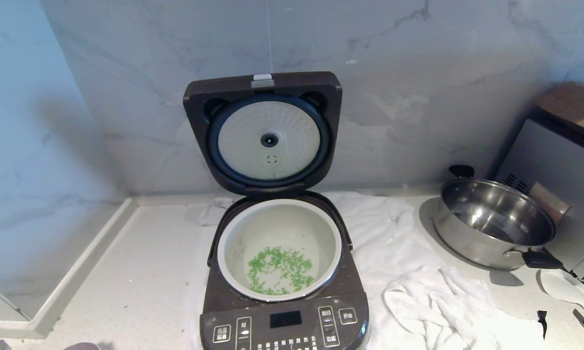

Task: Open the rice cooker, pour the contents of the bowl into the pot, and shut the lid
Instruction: Pour the water from the bowl into the rice cooker

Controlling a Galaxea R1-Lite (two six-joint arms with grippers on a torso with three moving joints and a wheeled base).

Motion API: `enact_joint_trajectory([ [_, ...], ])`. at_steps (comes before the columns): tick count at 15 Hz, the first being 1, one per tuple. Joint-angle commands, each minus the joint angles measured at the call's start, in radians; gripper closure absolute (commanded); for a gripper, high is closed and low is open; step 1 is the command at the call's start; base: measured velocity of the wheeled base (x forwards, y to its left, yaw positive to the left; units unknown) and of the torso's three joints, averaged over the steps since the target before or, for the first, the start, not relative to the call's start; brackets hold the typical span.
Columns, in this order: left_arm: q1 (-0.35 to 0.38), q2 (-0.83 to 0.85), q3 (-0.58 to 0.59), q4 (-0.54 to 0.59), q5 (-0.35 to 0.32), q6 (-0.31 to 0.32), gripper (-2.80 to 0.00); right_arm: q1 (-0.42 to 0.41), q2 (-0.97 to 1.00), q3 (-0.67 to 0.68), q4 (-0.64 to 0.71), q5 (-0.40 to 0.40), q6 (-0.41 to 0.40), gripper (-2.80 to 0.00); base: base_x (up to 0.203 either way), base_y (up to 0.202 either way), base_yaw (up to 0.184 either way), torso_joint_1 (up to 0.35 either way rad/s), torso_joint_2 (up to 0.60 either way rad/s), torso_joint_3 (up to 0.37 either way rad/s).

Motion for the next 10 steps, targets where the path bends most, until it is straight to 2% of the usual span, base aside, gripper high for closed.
enact_joint_trajectory([
  [1, -0.042, 0.030, -0.010, -0.004, 0.003, -0.027, 0.00, 0.001, 0.001, 0.000, 0.000, 0.000, -0.001, 0.00, 0.000, 0.000, 0.000, 0.000, 0.00, 0.000],
  [4, -0.085, 0.016, -0.021, -0.004, 0.006, -0.037, 0.00, 0.001, 0.001, 0.000, 0.000, 0.000, -0.001, 0.00, 0.000, 0.000, 0.000, 0.000, 0.00, 0.000],
  [10, -0.201, 0.013, -0.078, 0.000, 0.053, -0.127, 0.00, 0.001, 0.001, 0.000, 0.000, 0.000, -0.001, 0.00, 0.000, 0.000, 0.000, 0.000, 0.00, 0.000],
])
